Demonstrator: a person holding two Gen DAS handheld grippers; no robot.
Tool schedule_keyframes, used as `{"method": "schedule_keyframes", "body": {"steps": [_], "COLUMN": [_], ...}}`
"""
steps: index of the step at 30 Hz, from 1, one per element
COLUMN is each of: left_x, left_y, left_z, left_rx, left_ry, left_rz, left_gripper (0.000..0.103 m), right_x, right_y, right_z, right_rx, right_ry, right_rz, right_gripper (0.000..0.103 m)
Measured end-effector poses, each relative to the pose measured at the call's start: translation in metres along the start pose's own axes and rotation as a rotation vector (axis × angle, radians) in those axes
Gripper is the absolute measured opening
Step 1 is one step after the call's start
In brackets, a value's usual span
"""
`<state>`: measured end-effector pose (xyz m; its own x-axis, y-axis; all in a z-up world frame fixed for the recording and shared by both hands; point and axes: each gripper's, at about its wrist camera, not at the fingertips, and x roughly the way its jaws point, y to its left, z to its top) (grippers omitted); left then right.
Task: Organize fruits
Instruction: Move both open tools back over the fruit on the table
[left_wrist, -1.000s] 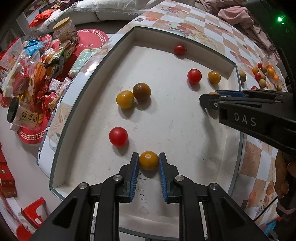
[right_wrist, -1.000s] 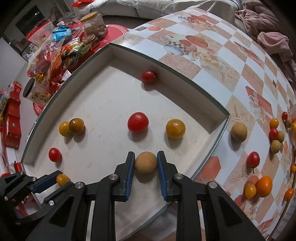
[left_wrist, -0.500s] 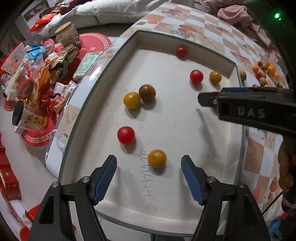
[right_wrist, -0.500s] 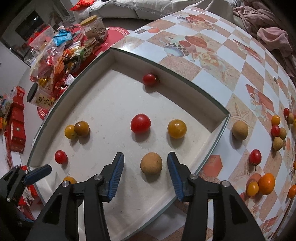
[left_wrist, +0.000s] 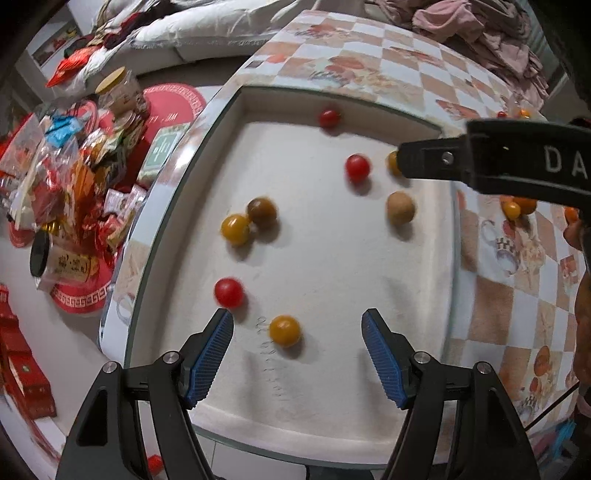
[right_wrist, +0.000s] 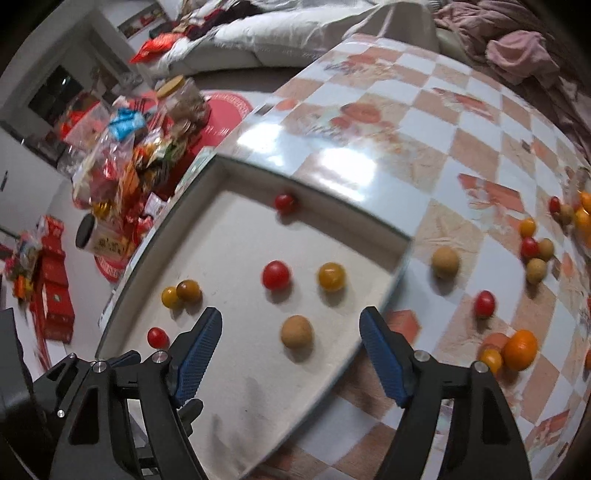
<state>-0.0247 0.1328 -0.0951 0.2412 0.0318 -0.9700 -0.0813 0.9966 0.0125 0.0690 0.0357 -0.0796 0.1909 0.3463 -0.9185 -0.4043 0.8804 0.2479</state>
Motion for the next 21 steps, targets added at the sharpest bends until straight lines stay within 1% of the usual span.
{"method": "schedule_keyframes", "body": {"steps": [4, 8, 14, 15, 21], "left_x": [-0.010, -0.019, -0.025, -0.024, -0.018], "left_y": [-0.020, -0.047, -0.095, -0.103, -0.142], "left_z": [0.012, 0.026, 0.046, 0.049, 0.058], "left_rx": [0.045, 0.090, 0.161, 0.168, 0.183], "left_ry": [-0.023, -0.049, -0.078, -0.078, -0.074], "left_rz": [-0.016, -0.050, -0.100, -0.110, -0.140], "left_gripper": [0.073, 0.073, 0.073, 0.073, 0.073], "right_x": [-0.018, -0.034, -0.052, -0.055, -0.059], "right_y": [-0.028, -0.068, -0.132, -0.145, -0.192], "right_z": [-0.006, -0.018, -0.040, -0.045, -0.054], "right_rx": [0.060, 0.139, 0.259, 0.286, 0.366], "right_ry": [-0.025, -0.038, -0.039, -0.036, -0.029], "right_rz": [-0.024, -0.061, -0.140, -0.153, -0.178], "right_gripper": [0.080, 0.080, 0.080, 0.080, 0.080]}}
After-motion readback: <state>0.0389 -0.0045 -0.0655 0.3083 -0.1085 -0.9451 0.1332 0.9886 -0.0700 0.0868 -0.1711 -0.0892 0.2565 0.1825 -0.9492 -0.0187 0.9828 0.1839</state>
